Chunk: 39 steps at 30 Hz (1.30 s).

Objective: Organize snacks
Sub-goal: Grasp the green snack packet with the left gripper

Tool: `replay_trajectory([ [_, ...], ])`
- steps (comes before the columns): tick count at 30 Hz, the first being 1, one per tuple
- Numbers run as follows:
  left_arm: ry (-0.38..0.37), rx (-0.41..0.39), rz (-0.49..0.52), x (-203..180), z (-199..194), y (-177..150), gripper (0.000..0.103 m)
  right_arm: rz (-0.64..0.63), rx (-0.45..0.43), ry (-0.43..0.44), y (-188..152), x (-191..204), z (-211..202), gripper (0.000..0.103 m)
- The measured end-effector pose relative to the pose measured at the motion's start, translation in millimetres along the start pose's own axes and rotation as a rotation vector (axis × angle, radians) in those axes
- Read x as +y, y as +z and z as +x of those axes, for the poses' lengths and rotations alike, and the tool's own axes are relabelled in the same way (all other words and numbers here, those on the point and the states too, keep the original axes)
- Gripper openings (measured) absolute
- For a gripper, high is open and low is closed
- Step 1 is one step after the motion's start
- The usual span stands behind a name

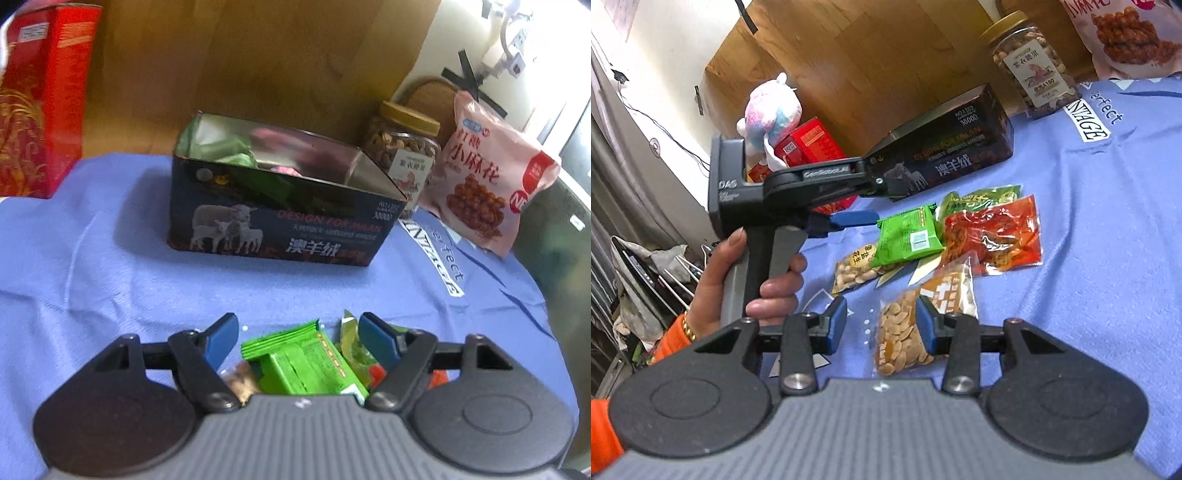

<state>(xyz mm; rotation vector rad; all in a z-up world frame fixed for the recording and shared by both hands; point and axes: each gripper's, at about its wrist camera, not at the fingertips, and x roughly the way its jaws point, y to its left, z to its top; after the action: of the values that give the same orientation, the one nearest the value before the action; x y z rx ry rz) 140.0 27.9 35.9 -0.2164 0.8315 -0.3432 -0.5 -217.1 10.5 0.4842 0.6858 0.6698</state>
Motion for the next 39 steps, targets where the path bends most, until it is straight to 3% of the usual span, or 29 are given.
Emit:
replay_trajectory([
  [14, -0.057, 0.026, 0.104, 4.7, 6.8, 0.7, 0.078, 0.002, 0.017, -0.038, 1.9, 5.8, 14.0, 0.045],
  [23, -0.117, 0.023, 0.23, 11.8, -8.7, 6.2, 0.078, -0.017, 0.051, 0.004, 15.5, 19.8, 29.4, 0.045],
  [27, -0.138, 0.055, 0.232, 17.3, -0.9, 7.9, 0.071, -0.012, 0.116, 0.037, 23.0, 23.7, 51.8, 0.046],
  [30, -0.163, 0.102, 0.21, 22.7, 9.1, 4.4, 0.055, -0.015, 0.195, -0.02, 20.8, 17.2, 79.3, 0.045],
  [32, -0.185, 0.121, 0.181, 26.4, 13.6, -1.8, 0.054, 0.0, 0.183, -0.018, 23.8, 11.4, 85.4, 0.044],
  [36, -0.223, 0.114, 0.162, 28.9, 8.7, -10.0, 0.051, 0.003, 0.106, -0.154, 34.8, 0.3, 82.4, 0.045],
  [39, -0.234, 0.119, 0.166, 26.5, 2.5, -15.9, 0.051, 0.095, 0.092, -0.118, 37.6, -15.2, 76.1, 0.045],
])
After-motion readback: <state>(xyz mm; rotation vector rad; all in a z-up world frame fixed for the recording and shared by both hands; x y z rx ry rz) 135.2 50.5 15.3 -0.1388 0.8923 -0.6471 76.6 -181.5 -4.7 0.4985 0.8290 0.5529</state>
